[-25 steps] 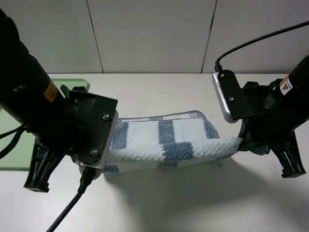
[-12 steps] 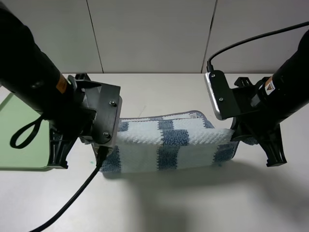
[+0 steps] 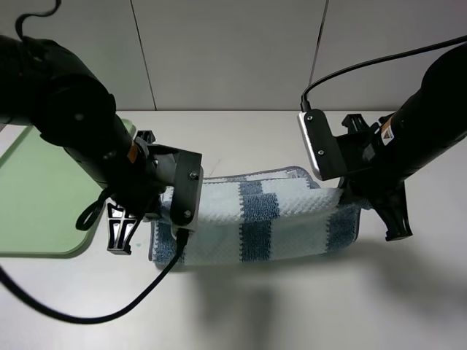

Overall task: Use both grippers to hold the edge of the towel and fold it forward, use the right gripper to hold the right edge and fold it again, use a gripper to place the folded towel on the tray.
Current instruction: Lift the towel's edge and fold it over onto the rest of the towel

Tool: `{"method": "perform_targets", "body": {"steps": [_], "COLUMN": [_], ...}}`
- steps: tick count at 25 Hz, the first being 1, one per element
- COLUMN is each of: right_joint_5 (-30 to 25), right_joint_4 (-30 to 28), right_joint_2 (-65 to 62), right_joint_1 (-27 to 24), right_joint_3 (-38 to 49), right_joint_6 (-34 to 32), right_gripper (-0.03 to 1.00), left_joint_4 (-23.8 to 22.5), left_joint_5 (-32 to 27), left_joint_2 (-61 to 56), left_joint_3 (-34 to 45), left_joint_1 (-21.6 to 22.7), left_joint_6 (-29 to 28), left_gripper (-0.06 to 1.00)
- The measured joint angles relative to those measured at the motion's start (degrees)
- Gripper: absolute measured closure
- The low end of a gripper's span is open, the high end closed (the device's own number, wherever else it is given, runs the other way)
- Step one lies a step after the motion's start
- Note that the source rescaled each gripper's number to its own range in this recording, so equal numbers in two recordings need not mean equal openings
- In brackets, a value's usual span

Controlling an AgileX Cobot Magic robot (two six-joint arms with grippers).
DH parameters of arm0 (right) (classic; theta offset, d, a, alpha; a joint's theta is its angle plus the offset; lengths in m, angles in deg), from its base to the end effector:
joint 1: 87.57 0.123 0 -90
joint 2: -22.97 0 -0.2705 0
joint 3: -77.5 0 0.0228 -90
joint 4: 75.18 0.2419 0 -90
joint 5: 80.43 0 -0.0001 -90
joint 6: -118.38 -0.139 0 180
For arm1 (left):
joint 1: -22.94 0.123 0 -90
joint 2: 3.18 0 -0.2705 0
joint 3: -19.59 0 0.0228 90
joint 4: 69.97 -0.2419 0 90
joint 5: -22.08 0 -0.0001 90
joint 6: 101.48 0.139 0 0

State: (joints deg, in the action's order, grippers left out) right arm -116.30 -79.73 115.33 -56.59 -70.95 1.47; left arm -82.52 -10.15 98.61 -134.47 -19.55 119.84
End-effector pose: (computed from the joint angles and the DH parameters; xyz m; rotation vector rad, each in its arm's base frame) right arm 0.2371 0.1348 0.1470 -2.1095 1.8571 -0.2169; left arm 0.2389 -0.1969 0.1286 2.0245 1.9125 0.2034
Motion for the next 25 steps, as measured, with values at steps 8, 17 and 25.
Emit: {"method": "perform_targets", "body": {"steps": [8,17,25], "right_joint_5": [4.59,11.79,15.08], "right_joint_4": [-1.59,-2.73,-3.08], "right_joint_2": [5.85,6.99,7.1], "right_joint_1": [0.0,0.0,0.0], "right_joint_3": [-0.17,-0.17,-0.19], "right_joint_6": [-0.1,-0.1,-0.46], "right_gripper": [0.97,0.97,0.96], "left_joint_4": [-1.4,-1.58,-1.63], "left_joint_5": [4.43,9.09,11.94], "left_joint_2": [1.75,1.94,1.94], "left_joint_3": [0.0,0.0,0.0], "left_joint_1": [1.97,6.44,6.59], "left_joint_6": [-0.65,-0.7,-0.7], "left_gripper": [0.94,0.94,0.92]}}
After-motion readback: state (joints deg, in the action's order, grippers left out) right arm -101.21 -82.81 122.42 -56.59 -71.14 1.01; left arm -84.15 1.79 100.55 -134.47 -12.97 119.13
